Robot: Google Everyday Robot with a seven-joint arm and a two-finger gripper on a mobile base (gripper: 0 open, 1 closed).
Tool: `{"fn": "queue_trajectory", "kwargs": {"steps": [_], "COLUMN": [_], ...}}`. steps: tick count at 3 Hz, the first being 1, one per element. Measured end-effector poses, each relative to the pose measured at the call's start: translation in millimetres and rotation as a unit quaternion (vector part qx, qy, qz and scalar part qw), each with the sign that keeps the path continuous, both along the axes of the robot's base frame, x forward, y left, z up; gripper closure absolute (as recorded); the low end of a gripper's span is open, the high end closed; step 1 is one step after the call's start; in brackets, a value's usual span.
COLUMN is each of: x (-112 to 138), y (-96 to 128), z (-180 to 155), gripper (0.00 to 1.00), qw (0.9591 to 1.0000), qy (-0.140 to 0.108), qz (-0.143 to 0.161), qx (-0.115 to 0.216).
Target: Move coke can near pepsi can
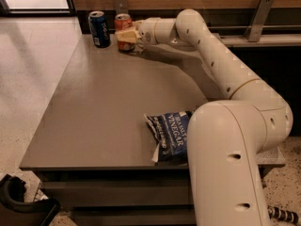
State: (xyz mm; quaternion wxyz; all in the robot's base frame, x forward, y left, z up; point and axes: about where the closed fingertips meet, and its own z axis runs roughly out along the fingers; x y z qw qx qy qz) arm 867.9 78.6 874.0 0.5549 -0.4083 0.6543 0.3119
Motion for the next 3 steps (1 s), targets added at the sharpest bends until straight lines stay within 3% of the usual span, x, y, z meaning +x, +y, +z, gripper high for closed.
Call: {"fn": "queue_trajectory", "kwargs": {"steps": [1,2,3], "x": [-0.5,-0.8,-0.9], "y": [5.0,8.0,8.8], "z": [-1.8,-2.8,-3.1], "gripper": [0.22,0.01,0.00], "qw": [1.0000,1.0000,1.0000], "qy": [0.001,0.002,0.002], "qz": [0.003,0.005,0.005], "qx": [0.000,0.000,0.000]}}
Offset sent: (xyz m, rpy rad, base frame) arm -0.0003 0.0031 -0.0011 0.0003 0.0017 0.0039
